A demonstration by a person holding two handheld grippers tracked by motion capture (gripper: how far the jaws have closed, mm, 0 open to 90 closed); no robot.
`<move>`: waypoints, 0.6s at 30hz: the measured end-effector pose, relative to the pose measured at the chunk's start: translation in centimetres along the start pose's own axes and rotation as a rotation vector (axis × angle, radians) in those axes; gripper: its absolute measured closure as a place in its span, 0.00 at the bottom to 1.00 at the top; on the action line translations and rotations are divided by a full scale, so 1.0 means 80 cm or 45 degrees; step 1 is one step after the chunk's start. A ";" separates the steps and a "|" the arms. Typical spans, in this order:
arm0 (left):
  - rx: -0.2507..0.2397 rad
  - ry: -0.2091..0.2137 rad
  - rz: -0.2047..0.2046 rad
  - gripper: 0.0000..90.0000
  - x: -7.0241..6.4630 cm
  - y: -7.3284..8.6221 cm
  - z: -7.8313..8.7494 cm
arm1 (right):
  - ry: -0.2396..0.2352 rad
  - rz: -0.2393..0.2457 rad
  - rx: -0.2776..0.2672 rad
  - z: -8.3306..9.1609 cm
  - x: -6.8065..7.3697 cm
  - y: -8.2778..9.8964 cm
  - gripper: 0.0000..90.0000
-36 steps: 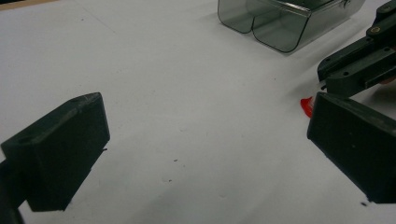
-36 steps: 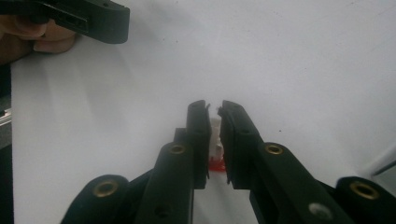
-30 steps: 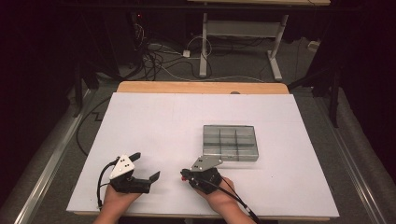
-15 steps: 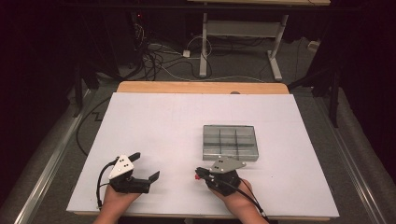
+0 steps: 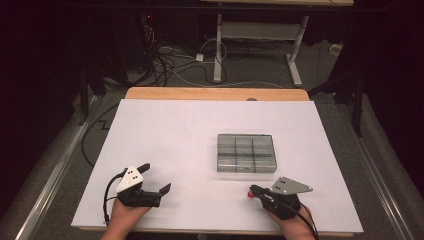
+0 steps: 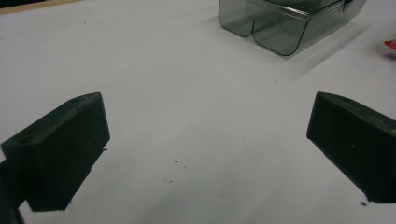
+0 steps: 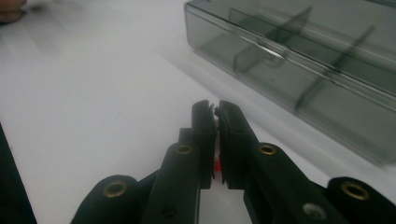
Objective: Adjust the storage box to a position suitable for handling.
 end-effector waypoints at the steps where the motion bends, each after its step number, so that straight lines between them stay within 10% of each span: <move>1: -0.005 0.001 -0.004 0.00 0.000 0.000 0.001 | 0.000 0.000 0.000 0.000 0.000 0.000 0.97; 18: -0.010 0.014 0.007 0.00 0.000 0.000 0.001 | 0.109 -0.034 0.027 0.035 -0.031 0.025 0.97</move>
Point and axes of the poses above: each handheld gripper's, and its own axes: z roughly backward along the jaws, y roughly out of its underside, x roughly to its left, the point moved 7 cm from there along -z, roughly forward along the jaws, and after that the axes turned 13 degrees about -x, right-handed, at the moved point
